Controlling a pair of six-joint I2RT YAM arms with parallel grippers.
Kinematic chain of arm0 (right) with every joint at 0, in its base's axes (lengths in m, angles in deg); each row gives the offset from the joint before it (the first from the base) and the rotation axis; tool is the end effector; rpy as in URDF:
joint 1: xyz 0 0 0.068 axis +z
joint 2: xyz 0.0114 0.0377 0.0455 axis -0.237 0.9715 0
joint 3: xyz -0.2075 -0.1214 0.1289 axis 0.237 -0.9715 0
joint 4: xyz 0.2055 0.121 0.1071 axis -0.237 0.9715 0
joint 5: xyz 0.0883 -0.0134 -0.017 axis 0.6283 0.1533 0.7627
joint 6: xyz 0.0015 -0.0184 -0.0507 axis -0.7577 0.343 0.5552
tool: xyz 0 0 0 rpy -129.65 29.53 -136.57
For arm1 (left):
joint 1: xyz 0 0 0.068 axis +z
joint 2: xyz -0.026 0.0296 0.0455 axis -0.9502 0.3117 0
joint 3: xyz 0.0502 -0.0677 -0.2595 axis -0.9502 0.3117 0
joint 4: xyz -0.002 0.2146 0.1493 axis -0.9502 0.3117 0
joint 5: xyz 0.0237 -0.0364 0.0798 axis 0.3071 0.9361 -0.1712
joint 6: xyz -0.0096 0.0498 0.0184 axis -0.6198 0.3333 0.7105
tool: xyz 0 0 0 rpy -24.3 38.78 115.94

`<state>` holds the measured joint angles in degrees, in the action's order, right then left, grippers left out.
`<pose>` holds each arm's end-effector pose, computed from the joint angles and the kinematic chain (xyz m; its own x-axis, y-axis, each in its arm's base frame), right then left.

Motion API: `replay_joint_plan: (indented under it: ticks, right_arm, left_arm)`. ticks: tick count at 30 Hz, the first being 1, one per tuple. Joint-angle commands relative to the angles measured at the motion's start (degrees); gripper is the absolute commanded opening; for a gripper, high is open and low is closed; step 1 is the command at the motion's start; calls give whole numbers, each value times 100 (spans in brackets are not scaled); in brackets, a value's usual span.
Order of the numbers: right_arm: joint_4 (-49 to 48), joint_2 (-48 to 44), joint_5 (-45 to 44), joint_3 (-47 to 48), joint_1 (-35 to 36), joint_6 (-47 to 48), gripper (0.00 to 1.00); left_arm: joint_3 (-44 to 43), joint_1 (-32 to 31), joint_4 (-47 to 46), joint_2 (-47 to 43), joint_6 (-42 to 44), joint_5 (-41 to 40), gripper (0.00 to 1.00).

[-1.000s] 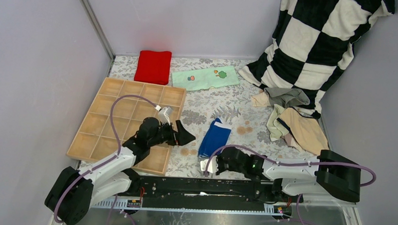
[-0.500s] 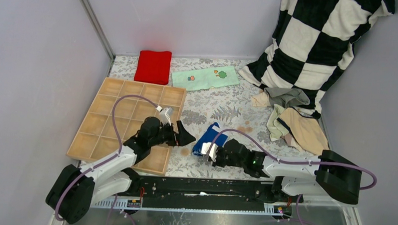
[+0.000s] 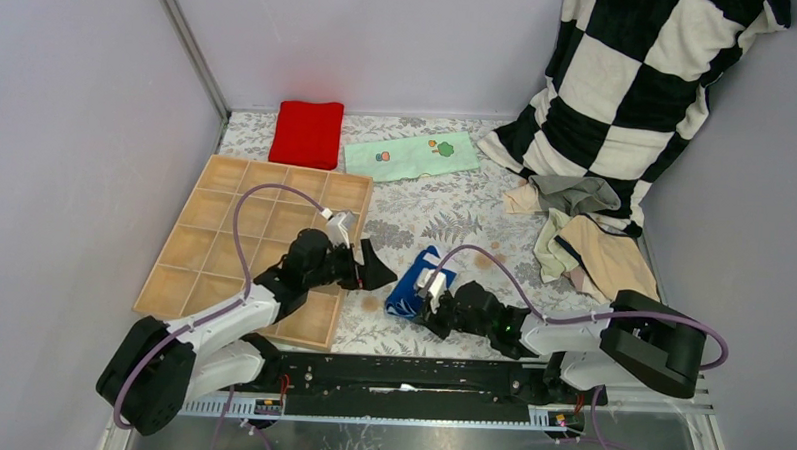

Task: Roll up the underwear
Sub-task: Roll the underwear to the center of the board.

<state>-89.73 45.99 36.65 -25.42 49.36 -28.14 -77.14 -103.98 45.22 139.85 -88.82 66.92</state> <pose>0.1002 0.2053 0.1454 -0.1366 -0.3463 -0.9281 -0.9348 0.3550 0.0051 0.1705 -0.1236 0.1812 -0.8059 -0.1925 -0.5599 0.3457 0.6148 -0.7089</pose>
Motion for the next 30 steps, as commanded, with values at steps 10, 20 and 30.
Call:
replay_joint_plan:
  ticks: [10, 20, 30]
  right_arm:
    - [-1074, 344, 726, -219, -1058, -2267, 0]
    - [-1054, 1047, 998, -55, -1433, -3165, 0]
    - [449, 1320, 947, 576, -1752, -3607, 0]
  left_arm:
    - [-161, -320, -110, 311, 205, -178, 98]
    - [-287, -506, -124, 652, 280, -332, 97]
    - [-363, -696, -313, 1158, 382, -537, 91]
